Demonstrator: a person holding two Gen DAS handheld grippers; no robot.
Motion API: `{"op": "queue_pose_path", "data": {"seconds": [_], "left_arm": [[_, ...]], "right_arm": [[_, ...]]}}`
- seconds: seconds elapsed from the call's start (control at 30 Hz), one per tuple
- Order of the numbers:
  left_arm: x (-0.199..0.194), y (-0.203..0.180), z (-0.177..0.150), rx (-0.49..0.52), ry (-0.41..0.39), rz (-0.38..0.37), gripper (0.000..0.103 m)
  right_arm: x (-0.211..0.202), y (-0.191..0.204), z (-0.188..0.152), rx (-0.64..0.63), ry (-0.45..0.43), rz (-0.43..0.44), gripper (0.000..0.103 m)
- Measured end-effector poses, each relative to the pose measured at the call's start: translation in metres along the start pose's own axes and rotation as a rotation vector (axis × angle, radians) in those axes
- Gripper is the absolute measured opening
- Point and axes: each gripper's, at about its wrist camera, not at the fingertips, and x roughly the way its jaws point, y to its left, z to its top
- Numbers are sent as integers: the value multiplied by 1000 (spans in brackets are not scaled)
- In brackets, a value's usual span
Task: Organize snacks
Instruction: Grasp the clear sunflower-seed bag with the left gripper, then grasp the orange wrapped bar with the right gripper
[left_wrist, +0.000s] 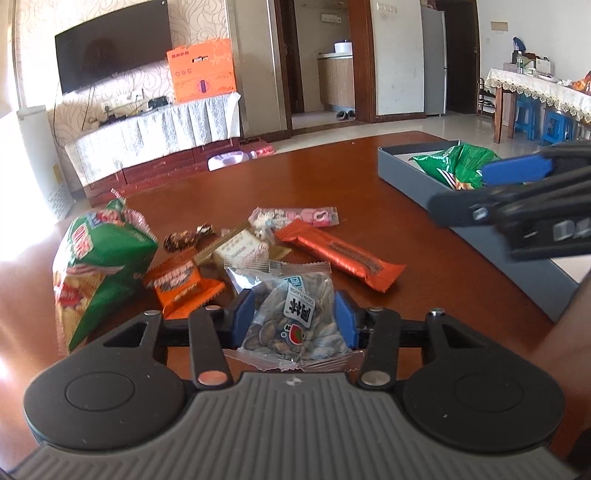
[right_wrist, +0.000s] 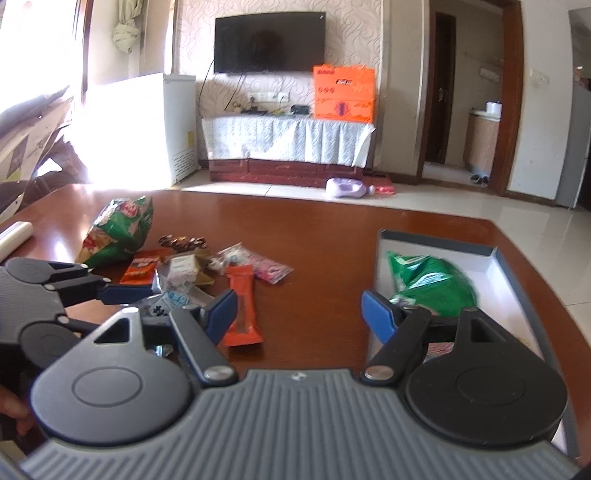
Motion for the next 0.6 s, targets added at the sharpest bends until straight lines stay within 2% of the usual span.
{"op": "queue_pose_path", "data": {"seconds": [0.2,0.27,0.33,0.4,0.6], "left_arm": [[-19,17,-12,-12,42,44,53],[-24,23,-16,-27,47,76,59],[-25,26,-18,-31,43,94,79],[-24,27,-18,-27,40,105,87],[-10,21,-18,-8,81,114,88]], "right_arm": [[28,17,3,13,82,21,69],[34,27,3,5,91,25,69],[38,36,3,-17,92,24,69],[44,42,3,-27,102,17,69],[63,45,10,-19,116,9,69]]}}
